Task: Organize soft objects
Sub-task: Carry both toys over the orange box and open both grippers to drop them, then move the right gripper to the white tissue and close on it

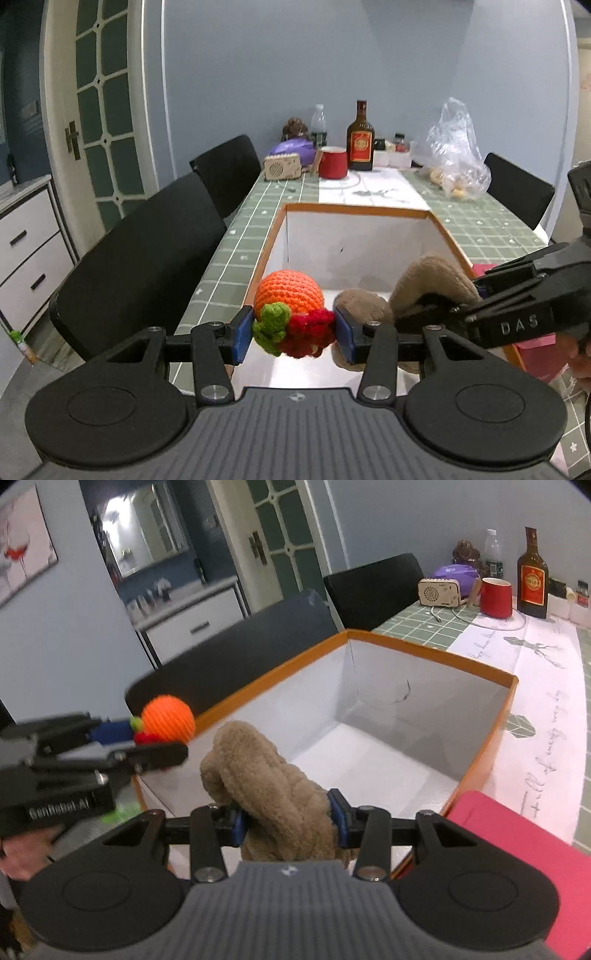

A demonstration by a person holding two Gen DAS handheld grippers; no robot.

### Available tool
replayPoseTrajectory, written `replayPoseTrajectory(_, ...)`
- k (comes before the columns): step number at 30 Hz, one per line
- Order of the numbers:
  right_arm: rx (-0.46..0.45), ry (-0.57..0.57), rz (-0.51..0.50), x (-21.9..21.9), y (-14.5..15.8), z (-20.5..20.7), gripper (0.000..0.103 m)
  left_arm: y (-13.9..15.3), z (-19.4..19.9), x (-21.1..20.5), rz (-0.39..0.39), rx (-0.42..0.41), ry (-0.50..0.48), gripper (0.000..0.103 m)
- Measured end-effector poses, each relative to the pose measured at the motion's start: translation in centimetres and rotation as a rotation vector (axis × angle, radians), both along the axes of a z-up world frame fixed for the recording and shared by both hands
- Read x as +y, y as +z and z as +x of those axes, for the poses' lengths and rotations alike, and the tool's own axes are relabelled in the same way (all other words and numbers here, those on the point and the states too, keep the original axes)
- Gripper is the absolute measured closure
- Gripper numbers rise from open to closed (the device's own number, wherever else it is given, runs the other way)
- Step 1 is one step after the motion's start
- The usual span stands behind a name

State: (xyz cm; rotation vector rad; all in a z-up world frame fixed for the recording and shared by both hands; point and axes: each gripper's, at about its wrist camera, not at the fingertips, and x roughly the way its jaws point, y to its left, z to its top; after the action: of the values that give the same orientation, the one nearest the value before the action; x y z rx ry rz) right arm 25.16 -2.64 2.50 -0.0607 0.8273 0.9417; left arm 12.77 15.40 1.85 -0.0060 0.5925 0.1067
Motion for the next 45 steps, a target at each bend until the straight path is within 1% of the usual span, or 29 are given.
replayPoseTrajectory(2, -0.033, 0.001, -0.042, 0.6, -0.4, 0.0, 0.059, -0.1, 0.3, 0.0, -0.003, 0.01, 0.001, 0.05)
replayPoseTrajectory(3, -0.058, 0.006, -0.071, 0.9, -0.5, -0.2, 0.058, -0.2, 0.6, -0.1, 0.008, 0.021, 0.005, 0.05)
replayPoseTrajectory(4, -0.081, 0.025, -0.1, 1.2, -0.6, -0.6, 0.052, -0.3, 0.8, -0.2, 0.021, 0.032, 0.009, 0.051)
replayPoseTrajectory(5, -0.108, 0.047, -0.116, 1.3, -0.5, -1.0, 0.052, -0.3, 0.9, -0.2, 0.027, 0.035, 0.013, 0.05)
replayPoseTrajectory(6, -0.13, 0.058, -0.114, 1.3, -0.3, -1.3, 0.049, -0.2, 1.0, -0.2, 0.029, 0.034, 0.013, 0.05)
replayPoseTrajectory(7, -0.145, 0.06, -0.11, 1.2, 0.0, -1.5, 0.04, -0.2, 0.9, -0.2, 0.03, 0.032, 0.012, 0.05)
replayPoseTrajectory(8, -0.159, 0.059, -0.098, 1.0, 0.3, -1.6, 0.035, -0.2, 0.8, -0.2, 0.028, 0.03, 0.012, 0.05)
replayPoseTrajectory(9, -0.176, 0.06, -0.08, 0.8, 0.8, -1.8, 0.026, -0.2, 0.9, -0.2, 0.025, 0.032, 0.01, 0.05)
replayPoseTrajectory(10, -0.197, 0.057, -0.06, 0.3, 1.4, -2.0, 0.021, -0.2, 0.9, -0.2, 0.02, 0.04, 0.002, 0.05)
replayPoseTrajectory(13, -0.26, 0.02, -0.019, -0.9, 3.2, -2.7, 0.015, -0.5, 0.9, -0.5, 0.004, 0.054, -0.035, 0.05)
replayPoseTrajectory(15, -0.295, -0.021, 0.009, -1.8, 4.4, -2.9, 0.012, -0.7, 0.9, -1.0, 0.023, 0.054, -0.037, 0.05)
replayPoseTrajectory(17, -0.342, -0.096, 0.043, -2.9, 5.2, -2.8, 0.011, -1.1, 1.0, -1.4, 0.044, 0.069, 0.015, 0.05)
replayPoseTrajectory(18, -0.352, -0.127, 0.052, -3.3, 5.4, -2.6, 0.011, -1.4, 1.2, -1.6, 0.047, 0.088, 0.024, 0.05)
replayPoseTrajectory(19, -0.343, -0.147, 0.054, -3.7, 5.3, -2.2, 0.011, -1.6, 1.3, -1.7, 0.047, 0.101, 0.017, 0.05)
replayPoseTrajectory(22, -0.293, -0.173, 0.052, -4.0, 4.8, -1.1, 0.011, -1.9, 1.6, -1.9, 0.05, 0.125, 0.021, 0.05)
replayPoseTrajectory(24, -0.295, -0.193, 0.051, -3.9, 4.7, -0.7, 0.011, -2.1, 1.9, -2.0, 0.052, 0.14, 0.02, 0.05)
replayPoseTrajectory(26, -0.301, -0.201, 0.052, -4.0, 4.7, -0.8, 0.011, -2.4, 2.1, -2.2, 0.075, 0.147, 0.027, 0.05)
replayPoseTrajectory(28, -0.303, -0.197, 0.058, -3.9, 4.7, -0.9, 0.011, -2.7, 2.1, -2.3, 0.099, 0.151, 0.049, 0.047)
replayPoseTrajectory(29, -0.308, -0.196, 0.061, -3.9, 4.8, -1.0, 0.011, -2.7, 1.8, -2.4, 0.099, 0.152, 0.058, 0.046)
replayPoseTrajectory(30, -0.313, -0.196, 0.062, -3.9, 4.9, -1.5, 0.011, -2.7, 1.6, -2.4, 0.097, 0.15, 0.057, 0.041)
replayPoseTrajectory(31, -0.317, -0.197, 0.062, -3.9, 4.9, -1.5, 0.011, -2.7, 1.3, -2.5, 0.098, 0.141, 0.048, 0.031)
replayPoseTrajectory(32, -0.319, -0.198, 0.063, -4.0, 5.0, -1.6, 0.011, -2.6, 1.1, -2.7, 0.107, 0.125, 0.037, 0.026)
replayPoseTrajectory(33, -0.319, -0.199, 0.064, -4.0, 5.1, -1.6, 0.012, -2.6, 0.8, -2.8, 0.121, 0.103, 0.038, 0.016)
replayPoseTrajectory(34, -0.319, -0.199, 0.066, -4.0, 5.1, -1.6, 0.012, -2.6, 0.5, -2.8, 0.134, 0.077, 0.052, 0.011)
replayPoseTrajectory(36, -0.326, -0.204, 0.062, -3.9, 5.1, -1.7, 0.012, -2.5, 0.1, -2.9, 0.138, 0.038, 0.088, 0.01)
replayPoseTrajectory(39, -0.34, -0.215, 0.053, -3.9, 5.2, -2.1, 0.012, -1.8, -0.5, -2.5, 0.092, 0.005, 0.109, 0.008)
replayPoseTrajectory(41, -0.344, -0.218, 0.074, -4.1, 5.7, -2.6, 0.012, -1.3, -1.1, -2.4, 0.072, -0.025, 0.119, 0.008)
replayPoseTrajectory(43, -0.355, -0.217, 0.109, -4.5, 6.2, -3.3, 0.012, -0.8, -1.7, -2.6, 0.073, -0.045, 0.122, 0.008)
replayPoseTrajectory(45, -0.361, -0.233, 0.13, -4.8, 6.6, -3.9, 0.012, -0.1, -2.1, -3.2, 0.101, -0.059, 0.121, 0.008)
